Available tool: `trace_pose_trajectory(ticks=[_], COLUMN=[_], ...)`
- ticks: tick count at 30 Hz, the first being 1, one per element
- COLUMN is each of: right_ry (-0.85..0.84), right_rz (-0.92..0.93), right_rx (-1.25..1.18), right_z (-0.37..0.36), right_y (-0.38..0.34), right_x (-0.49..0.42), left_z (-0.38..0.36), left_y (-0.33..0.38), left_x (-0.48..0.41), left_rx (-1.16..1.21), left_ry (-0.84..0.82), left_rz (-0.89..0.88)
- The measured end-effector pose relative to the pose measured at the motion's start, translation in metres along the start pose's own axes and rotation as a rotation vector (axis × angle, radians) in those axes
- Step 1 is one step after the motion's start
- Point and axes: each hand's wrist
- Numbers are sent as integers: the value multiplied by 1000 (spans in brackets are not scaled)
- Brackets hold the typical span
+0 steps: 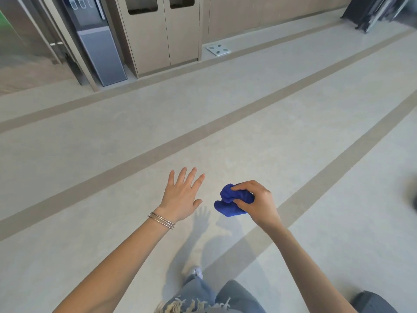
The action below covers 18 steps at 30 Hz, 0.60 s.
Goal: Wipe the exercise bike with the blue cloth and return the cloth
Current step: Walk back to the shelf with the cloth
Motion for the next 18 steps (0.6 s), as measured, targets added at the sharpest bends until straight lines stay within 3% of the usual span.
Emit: trace_pose_trajectory(ticks=[11, 18], right_ry=[-90, -140], right_rz=[-33, -34], right_rx=[50, 26], right_z=[-15, 1], right_y=[15, 21], right_x=[-123, -248], left_z=[-3, 24], left_y=[-57, -85], left_x=[-100, -205], left_rx=[39, 31], left_ry=[-105, -112], left_rz=[52, 95])
Point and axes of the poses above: each hand's wrist, its own x-axis away from the middle knuckle, its own z-axis out of the back of the hand, y = z × x
